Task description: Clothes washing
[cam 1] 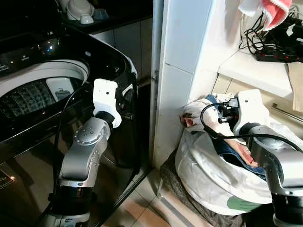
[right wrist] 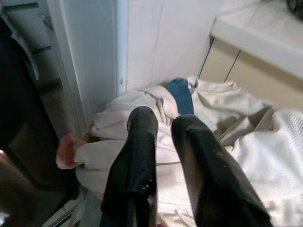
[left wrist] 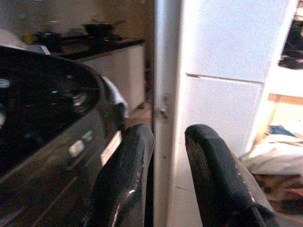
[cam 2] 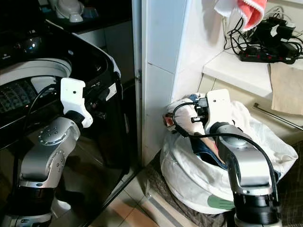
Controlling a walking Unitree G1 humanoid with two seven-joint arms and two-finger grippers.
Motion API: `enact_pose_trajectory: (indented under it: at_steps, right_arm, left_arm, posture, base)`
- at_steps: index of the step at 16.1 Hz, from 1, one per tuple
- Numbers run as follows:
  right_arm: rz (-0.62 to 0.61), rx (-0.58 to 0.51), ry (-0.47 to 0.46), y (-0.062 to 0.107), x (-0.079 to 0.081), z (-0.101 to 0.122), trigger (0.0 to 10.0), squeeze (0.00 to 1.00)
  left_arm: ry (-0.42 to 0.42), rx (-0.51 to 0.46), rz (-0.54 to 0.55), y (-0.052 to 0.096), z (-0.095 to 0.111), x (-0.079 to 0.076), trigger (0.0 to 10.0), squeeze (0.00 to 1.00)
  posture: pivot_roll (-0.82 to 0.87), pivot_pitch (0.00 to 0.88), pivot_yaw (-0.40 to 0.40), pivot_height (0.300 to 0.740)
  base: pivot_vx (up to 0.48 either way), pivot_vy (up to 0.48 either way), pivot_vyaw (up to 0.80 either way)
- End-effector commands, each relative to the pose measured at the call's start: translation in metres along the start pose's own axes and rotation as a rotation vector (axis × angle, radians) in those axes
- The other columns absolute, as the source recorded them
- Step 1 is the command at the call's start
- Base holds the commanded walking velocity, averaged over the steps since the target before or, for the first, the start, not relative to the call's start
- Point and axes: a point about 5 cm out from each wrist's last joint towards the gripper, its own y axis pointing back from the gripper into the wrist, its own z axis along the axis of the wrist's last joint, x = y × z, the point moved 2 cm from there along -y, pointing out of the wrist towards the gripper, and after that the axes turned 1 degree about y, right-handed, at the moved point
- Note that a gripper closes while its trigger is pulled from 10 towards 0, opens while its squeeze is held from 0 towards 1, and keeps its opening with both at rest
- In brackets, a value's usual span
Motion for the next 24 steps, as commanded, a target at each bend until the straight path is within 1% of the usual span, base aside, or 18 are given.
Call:
enact_pose_trajectory:
  at_steps: [1,2,5,6,7,9,10,11,12,13,15,16,18,19,20,21,22,24]
  right_arm:
    - [-0.012,0.050,-0.030,-0.004,-0.009,-0.007,10.0,1.00]
    - [-0.012,0.060,-0.027,-0.006,-0.010,-0.008,10.0,1.00]
    - [0.027,0.114,-0.007,-0.021,-0.020,-0.008,10.0,1.00]
    - [0.055,0.149,0.012,-0.022,-0.022,-0.009,10.0,1.00]
    - [0.079,0.158,0.024,-0.021,-0.022,-0.009,10.0,1.00]
    - [0.220,0.141,0.127,-0.006,-0.025,0.005,10.0,1.00]
    - [0.288,0.143,0.214,0.013,-0.037,0.015,10.0,1.00]
    - [0.283,0.146,0.229,0.014,-0.041,0.016,10.0,1.00]
    - [0.245,0.155,0.244,0.013,-0.053,0.018,10.0,1.00]
    - [0.234,0.168,0.224,0.009,-0.059,0.015,10.0,1.00]
    - [0.283,0.220,0.180,0.001,-0.059,-0.001,10.0,1.00]
    - [0.261,0.265,0.170,-0.007,-0.065,-0.013,10.0,1.00]
    - [0.144,0.300,0.092,-0.032,-0.077,-0.034,10.0,1.00]
    - [0.130,0.304,0.082,-0.035,-0.077,-0.037,10.0,1.00]
    - [0.064,0.324,0.019,-0.043,-0.080,-0.046,10.0,1.00]
    - [0.042,0.352,-0.052,-0.048,-0.078,-0.055,10.0,0.53]
    - [0.044,0.368,-0.081,-0.049,-0.076,-0.059,10.0,0.00]
    - [0.043,0.436,-0.140,-0.052,-0.072,-0.075,10.0,0.00]
  left_arm:
    - [0.000,0.015,-0.117,0.003,-0.003,-0.014,10.0,0.00]
    - [-0.008,0.014,-0.141,0.003,-0.003,-0.017,10.0,0.00]
    - [-0.049,0.039,-0.449,0.018,-0.001,-0.043,10.0,0.00]
    - [-0.060,0.055,-0.532,0.024,-0.001,-0.048,10.0,0.00]
    - [-0.067,0.063,-0.561,0.027,-0.001,-0.050,10.0,0.00]
    - [-0.061,0.096,-0.648,0.037,0.000,-0.051,10.0,0.00]
    - [-0.053,0.125,-0.710,0.045,0.000,-0.051,10.0,0.00]
    - [-0.053,0.132,-0.719,0.047,-0.001,-0.051,10.0,0.00]
    - [-0.058,0.142,-0.721,0.046,-0.003,-0.051,10.0,0.00]
    - [-0.060,0.148,-0.726,0.044,-0.004,-0.052,10.0,0.00]
    - [-0.055,0.162,-0.760,0.044,-0.004,-0.055,10.0,0.00]
    - [-0.059,0.175,-0.785,0.045,-0.004,-0.056,10.0,0.00]
    - [-0.068,0.184,-0.795,0.045,-0.003,-0.055,10.0,0.00]
    - [-0.068,0.184,-0.794,0.044,-0.003,-0.054,10.0,0.00]
    - [-0.074,0.189,-0.794,0.045,-0.003,-0.053,10.0,0.00]
    - [-0.080,0.197,-0.797,0.047,-0.003,-0.052,10.0,0.00]
    - [-0.081,0.200,-0.798,0.047,-0.003,-0.052,10.0,0.00]
    - [-0.087,0.213,-0.811,0.051,-0.002,-0.052,10.0,0.00]
  posture:
    - [-0.07,0.000,0.001,0.740]
    - [-0.07,0.000,0.001,0.740]
    - [-0.06,0.000,0.001,0.740]
    - [-0.06,0.000,0.000,0.740]
    - [-0.05,0.000,-0.007,0.740]
    - [-0.04,0.000,-0.011,0.740]
    - [-0.05,0.000,-0.003,0.740]
    - [-0.05,0.000,-0.003,0.740]
    - [-0.06,0.000,0.005,0.740]
    - [-0.06,0.000,0.017,0.740]
    - [-0.06,0.000,0.017,0.740]
    - [-0.07,0.000,0.031,0.740]
    - [-0.06,0.000,0.036,0.740]
    - [-0.05,0.000,0.036,0.740]
    - [-0.04,0.000,0.033,0.740]
    - [-0.03,0.000,0.030,0.740]
    - [-0.03,0.000,0.030,0.740]
    - [-0.02,0.000,0.023,0.740]
  base:
    - [0.000,0.000,0.00]
    - [0.000,0.000,0.00]
    - [0.000,0.000,0.00]
    - [0.000,0.000,0.00]
    - [0.000,0.000,0.00]
    - [0.000,0.000,0.00]
    - [0.000,0.000,0.00]
    - [0.000,0.000,0.00]
    - [0.000,0.000,0.00]
    - [0.000,0.000,0.00]
    - [0.000,0.000,0.00]
    - [0.000,0.000,0.00]
    - [0.000,0.000,0.00]
    - [0.000,0.000,0.00]
    - [0.000,0.000,0.00]
    - [0.000,0.000,0.00]
    - [0.000,0.000,0.00]
    - [0.000,0.000,0.00]
